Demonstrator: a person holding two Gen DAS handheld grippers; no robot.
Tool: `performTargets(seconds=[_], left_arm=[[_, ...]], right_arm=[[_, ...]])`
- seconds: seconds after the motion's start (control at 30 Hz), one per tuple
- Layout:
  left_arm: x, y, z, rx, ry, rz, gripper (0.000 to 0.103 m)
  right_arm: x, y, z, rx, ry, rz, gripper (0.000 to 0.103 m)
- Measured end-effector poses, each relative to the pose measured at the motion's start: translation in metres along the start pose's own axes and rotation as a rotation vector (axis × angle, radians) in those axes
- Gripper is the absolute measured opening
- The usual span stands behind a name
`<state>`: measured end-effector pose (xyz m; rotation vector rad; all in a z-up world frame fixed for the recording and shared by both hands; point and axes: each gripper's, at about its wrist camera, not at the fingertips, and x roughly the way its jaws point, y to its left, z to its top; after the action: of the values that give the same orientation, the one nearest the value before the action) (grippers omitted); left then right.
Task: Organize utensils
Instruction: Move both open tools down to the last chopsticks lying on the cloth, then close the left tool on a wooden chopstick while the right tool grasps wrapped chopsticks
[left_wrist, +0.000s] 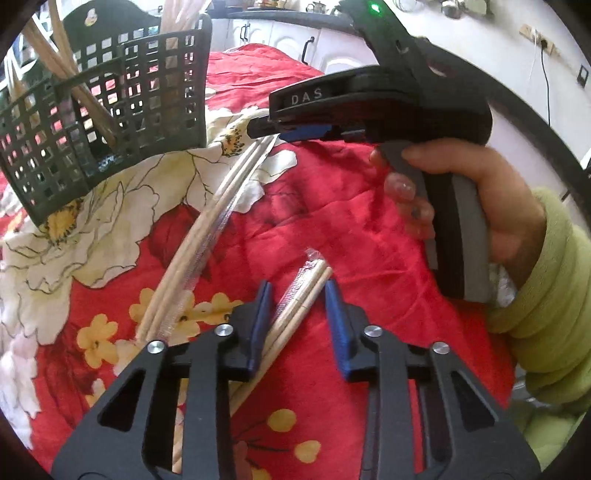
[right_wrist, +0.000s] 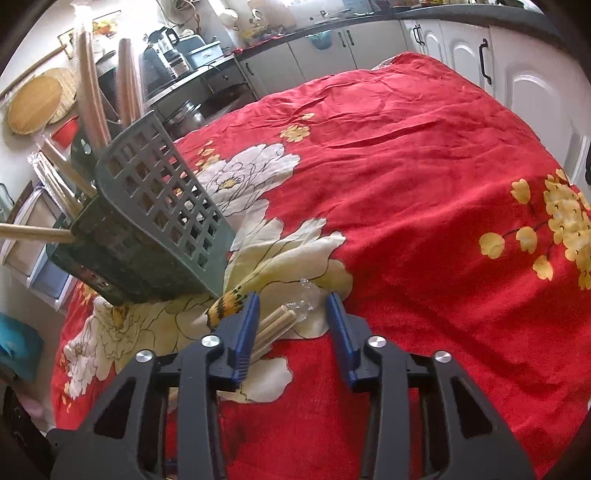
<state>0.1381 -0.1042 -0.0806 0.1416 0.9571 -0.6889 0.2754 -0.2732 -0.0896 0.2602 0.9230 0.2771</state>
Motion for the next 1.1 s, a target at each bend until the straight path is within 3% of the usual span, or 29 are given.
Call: performTargets(seconds=[0.2, 0.37, 0.6, 0.83, 1.1], left_arm=[[0.007, -0.01, 0.005, 0.074, 0.019, 0.053, 0.023], [0.008, -0.01, 0.007, 0.08, 0.024, 0.056, 0.022], [0.005, -0.019, 0.001, 0.092, 0.016, 0.09, 0.017], [-0.006, -0.012, -0.002, 0.041, 0.002, 0.08, 0.003], [-0.036, 0.001, -0.002, -0.024, -0.058, 0.08, 0.003]], right_arm=[[0.002, 0.001, -0.001, -0.011, -0.003, -0.014, 0.026], [0.001, -0.003, -0.002, 0.007, -0.014, -0.005, 0.01], [-0.01, -0.006, -0.002, 0.041, -0.043, 0.027, 0.006], [-0.039, 0.007, 0.002, 0.019, -0.107, 0.049, 0.005], [-0.08, 0.034, 0.01, -0.055, -0.193, 0.087, 0.005]])
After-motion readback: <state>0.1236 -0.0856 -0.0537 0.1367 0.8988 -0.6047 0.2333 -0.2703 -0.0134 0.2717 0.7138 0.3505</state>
